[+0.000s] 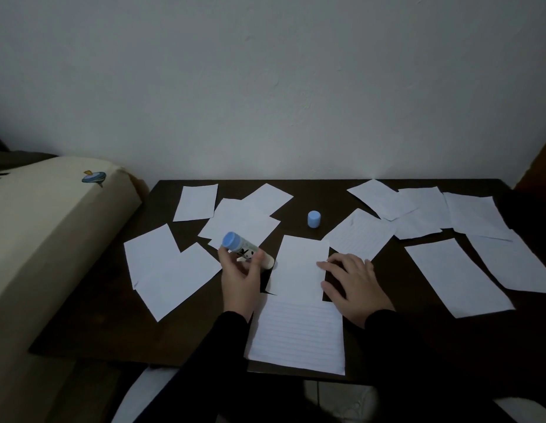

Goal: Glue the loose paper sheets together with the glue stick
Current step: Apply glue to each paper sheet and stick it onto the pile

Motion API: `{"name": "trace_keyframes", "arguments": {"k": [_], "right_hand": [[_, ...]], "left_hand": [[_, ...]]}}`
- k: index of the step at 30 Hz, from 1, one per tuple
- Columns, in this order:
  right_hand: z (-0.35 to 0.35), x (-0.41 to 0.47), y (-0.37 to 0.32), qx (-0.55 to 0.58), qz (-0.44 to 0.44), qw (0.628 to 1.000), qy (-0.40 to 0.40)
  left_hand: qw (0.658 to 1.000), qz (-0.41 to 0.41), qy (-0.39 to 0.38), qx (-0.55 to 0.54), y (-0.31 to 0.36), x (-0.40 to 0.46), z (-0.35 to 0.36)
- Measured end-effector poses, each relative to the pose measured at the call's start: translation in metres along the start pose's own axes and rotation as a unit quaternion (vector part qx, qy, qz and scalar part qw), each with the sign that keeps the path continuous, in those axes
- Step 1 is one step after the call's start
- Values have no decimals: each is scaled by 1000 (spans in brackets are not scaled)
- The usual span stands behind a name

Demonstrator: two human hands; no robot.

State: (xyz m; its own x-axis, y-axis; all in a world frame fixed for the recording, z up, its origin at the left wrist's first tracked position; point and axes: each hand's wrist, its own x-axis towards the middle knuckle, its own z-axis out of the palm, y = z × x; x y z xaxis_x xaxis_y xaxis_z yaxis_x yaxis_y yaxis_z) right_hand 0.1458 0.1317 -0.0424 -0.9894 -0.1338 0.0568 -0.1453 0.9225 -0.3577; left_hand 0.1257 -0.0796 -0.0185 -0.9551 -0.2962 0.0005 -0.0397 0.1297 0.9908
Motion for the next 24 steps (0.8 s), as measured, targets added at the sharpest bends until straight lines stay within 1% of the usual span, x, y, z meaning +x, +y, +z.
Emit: {"name": "trace_keyframes", "arguments": {"k": [3, 6, 13, 18, 24], "right_hand": [[3, 4, 0, -16, 36, 999, -34], [2, 7, 1, -28, 52, 997, -54], [4, 6, 3, -22, 52, 998, -41], [5, 6, 2, -21, 47, 998, -38], [4, 3, 2, -7, 46, 999, -29]], "left_hand": [[999, 16, -20, 41, 11, 4, 10], [993, 39, -57, 98, 27, 13, 30], [973, 88, -146, 156, 35, 22, 89], [961, 112, -161, 194, 35, 20, 112], [947, 144, -176, 228, 30, 26, 109]]}}
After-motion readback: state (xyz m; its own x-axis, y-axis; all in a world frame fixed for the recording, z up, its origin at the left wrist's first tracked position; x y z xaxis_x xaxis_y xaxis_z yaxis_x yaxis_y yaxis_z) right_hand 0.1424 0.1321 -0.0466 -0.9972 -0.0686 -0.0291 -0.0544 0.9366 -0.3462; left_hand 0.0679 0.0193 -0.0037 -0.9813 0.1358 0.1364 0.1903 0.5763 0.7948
